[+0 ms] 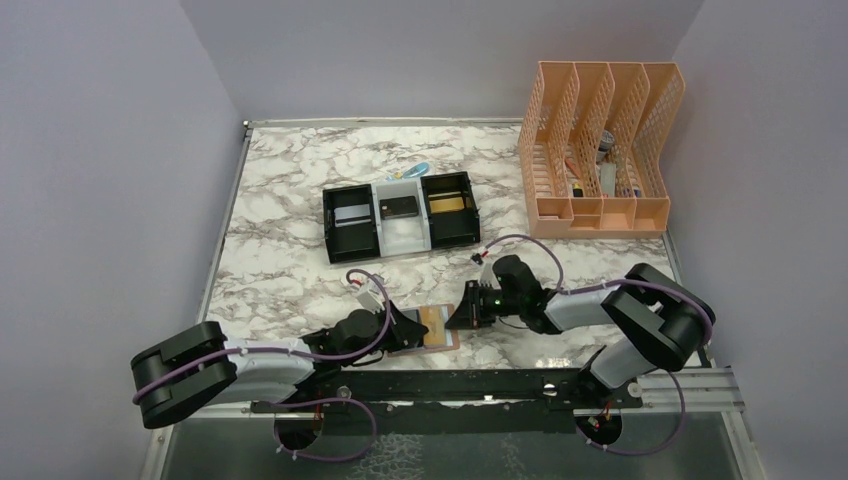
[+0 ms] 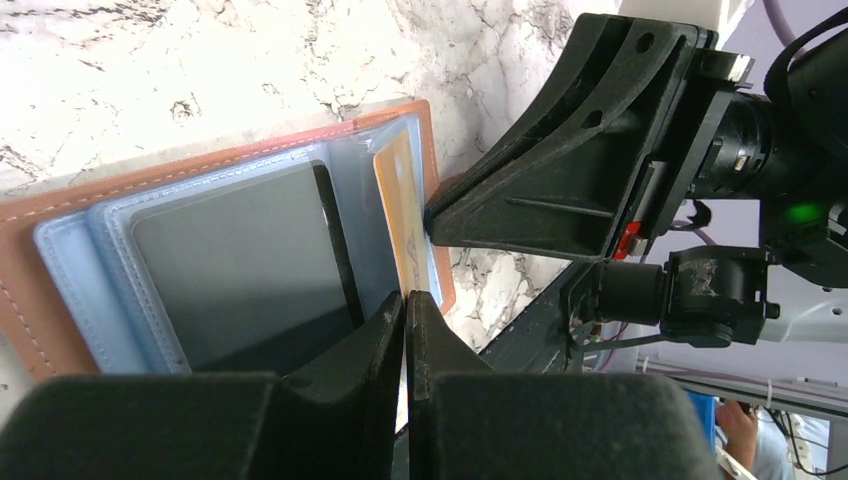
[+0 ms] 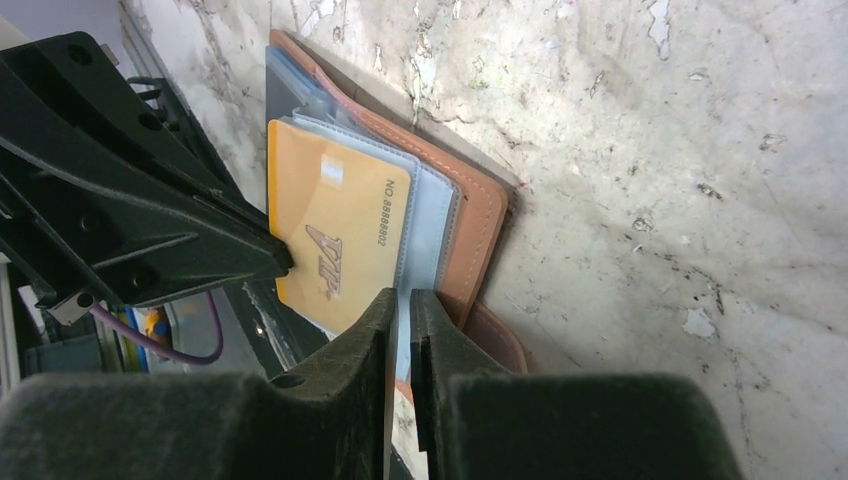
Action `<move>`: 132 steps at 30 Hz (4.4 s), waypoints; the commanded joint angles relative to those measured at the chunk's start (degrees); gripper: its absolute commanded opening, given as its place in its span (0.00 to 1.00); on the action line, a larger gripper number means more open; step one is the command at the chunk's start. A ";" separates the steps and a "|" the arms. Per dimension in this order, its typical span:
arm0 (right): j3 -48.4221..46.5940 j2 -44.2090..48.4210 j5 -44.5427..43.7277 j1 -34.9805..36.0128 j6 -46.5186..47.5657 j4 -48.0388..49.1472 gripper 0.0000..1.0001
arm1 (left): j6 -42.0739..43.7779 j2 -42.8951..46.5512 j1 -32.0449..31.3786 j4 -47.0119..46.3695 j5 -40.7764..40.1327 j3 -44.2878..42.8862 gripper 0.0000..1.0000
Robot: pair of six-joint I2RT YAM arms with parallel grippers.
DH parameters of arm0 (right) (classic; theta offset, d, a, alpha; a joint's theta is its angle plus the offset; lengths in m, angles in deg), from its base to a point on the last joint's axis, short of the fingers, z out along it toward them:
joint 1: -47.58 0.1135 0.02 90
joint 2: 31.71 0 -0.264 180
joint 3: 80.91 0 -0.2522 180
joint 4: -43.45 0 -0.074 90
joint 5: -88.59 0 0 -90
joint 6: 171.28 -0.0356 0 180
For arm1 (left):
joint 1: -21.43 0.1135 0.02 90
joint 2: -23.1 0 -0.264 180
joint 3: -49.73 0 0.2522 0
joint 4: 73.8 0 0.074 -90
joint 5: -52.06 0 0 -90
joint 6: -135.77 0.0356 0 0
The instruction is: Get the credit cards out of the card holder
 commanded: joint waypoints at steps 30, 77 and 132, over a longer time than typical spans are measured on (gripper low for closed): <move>-6.74 0.21 8.02 1.29 3.84 -9.89 0.28 | 1.13 -4.50 -0.12 -1.20 0.91 -2.04 0.07; -7.43 -7.09 -5.08 1.49 9.72 -20.88 0.25 | 0.26 4.05 -0.10 -0.85 -1.74 1.29 0.00; -7.15 1.59 -7.07 1.58 4.36 -15.30 0.29 | 10.63 5.90 0.00 18.83 -4.34 -8.01 0.00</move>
